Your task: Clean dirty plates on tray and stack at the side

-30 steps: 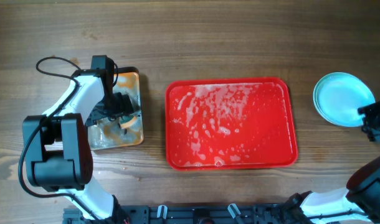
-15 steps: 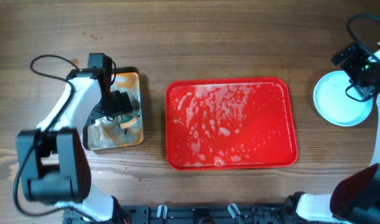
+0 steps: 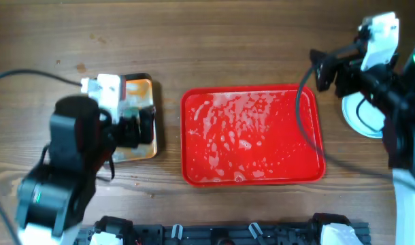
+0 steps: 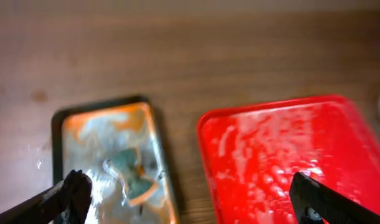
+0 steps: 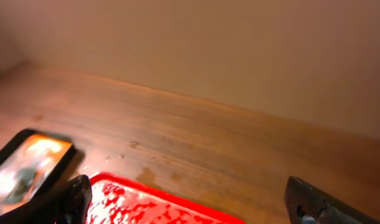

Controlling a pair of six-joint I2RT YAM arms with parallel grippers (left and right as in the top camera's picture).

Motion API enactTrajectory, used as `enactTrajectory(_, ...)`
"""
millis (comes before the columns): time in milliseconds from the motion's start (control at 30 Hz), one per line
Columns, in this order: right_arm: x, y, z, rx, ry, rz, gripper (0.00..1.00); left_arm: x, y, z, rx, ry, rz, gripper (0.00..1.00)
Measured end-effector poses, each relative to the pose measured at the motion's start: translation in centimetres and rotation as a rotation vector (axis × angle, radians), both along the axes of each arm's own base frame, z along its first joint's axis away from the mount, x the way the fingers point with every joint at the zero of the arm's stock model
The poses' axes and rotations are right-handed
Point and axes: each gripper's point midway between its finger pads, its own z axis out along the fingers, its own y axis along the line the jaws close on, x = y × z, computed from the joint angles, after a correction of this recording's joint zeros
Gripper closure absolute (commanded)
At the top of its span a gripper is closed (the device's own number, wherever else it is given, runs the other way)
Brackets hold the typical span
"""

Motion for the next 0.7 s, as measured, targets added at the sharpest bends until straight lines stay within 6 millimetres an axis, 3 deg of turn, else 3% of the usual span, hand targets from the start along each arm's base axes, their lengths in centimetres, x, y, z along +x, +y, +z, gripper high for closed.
enactTrajectory(133, -5.0, 2.1, 1.5, -0.051, -0.051, 0.096, 0.00, -4.9, 0.8, 4.8, -0.034, -0.217, -0.035, 0.00)
enactTrajectory(267, -10.0, 3.6, 2.0, -0.034, -0.064, 0.189, 0.00, -8.6, 2.2, 6.3, -0.043, -0.321, -0.015, 0.00)
enactTrajectory(467, -11.4, 4.2, 1.4, -0.034, -0.040, 0.239, 0.00, -9.5, 4.0, 4.2, 0.019, -0.250, 0.059, 0.00)
enactTrajectory(700, -11.5, 4.5, 1.5, -0.027, -0.043, 0.256, 0.00, -11.8, 4.8, -0.4, 0.086, -0.049, 0.058, 0.00)
